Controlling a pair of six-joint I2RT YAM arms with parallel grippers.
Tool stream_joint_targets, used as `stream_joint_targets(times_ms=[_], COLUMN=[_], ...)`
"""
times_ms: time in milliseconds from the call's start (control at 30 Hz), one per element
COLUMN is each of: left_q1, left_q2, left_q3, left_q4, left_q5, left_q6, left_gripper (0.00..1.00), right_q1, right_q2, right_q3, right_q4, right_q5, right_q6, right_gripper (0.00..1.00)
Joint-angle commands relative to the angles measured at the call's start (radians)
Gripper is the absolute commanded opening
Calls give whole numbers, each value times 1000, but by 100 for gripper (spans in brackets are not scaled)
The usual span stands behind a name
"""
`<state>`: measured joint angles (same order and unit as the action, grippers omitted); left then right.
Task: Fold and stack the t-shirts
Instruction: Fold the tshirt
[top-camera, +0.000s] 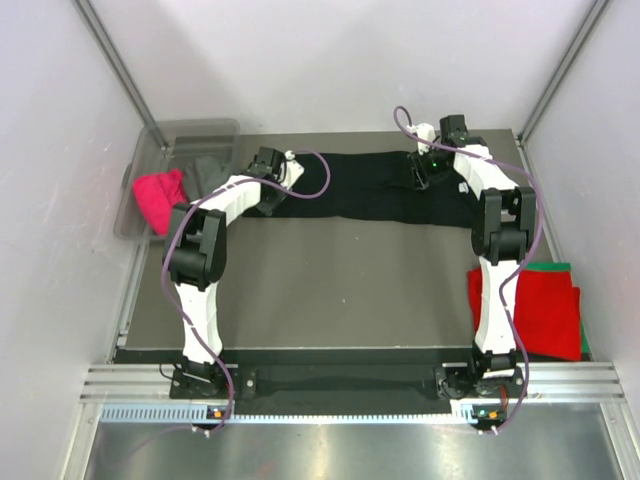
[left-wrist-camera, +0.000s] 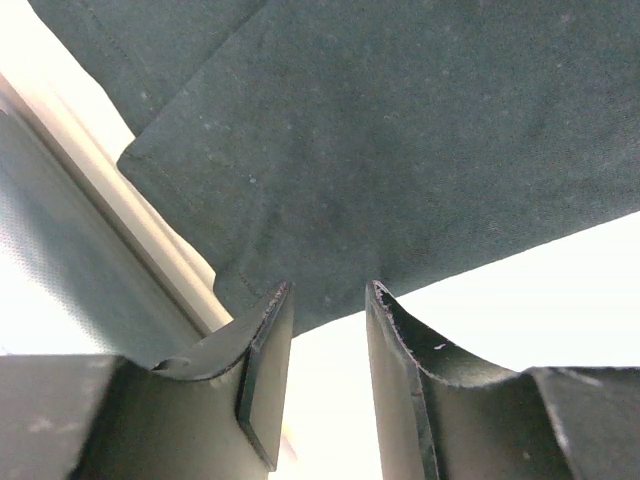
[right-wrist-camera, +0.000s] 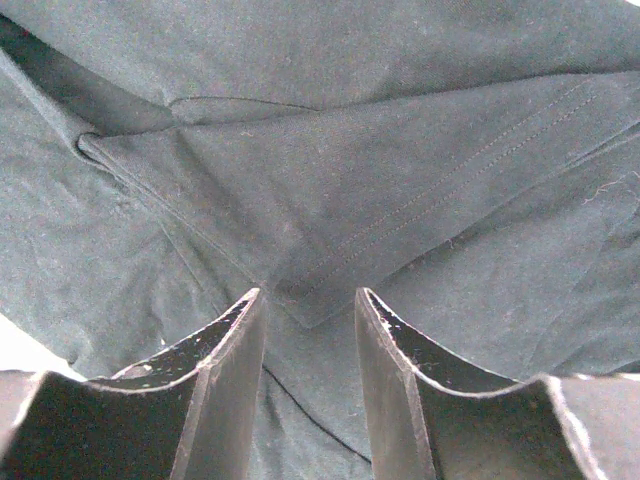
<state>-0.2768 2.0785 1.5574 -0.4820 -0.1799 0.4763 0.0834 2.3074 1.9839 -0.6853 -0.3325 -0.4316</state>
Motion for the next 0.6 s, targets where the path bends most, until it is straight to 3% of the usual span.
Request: stream_joint_targets(times_ms=[0, 367, 567], left_q1=[-2, -2, -1], left_q2=[-67, -67, -66], left_q3=[-10, -19, -22], left_q4=[16, 22, 22], left_q5=[10, 13, 14], left_q6=[-11, -13, -13], left_gripper=[41, 41, 41], right_q1=[12, 13, 16], right_q2=[7, 41, 27], right_q3=[18, 49, 50], right_q4=[1, -14, -7], right_q5=[6, 10, 13], right_q6=[16, 16, 5], right_gripper=[41, 36, 11])
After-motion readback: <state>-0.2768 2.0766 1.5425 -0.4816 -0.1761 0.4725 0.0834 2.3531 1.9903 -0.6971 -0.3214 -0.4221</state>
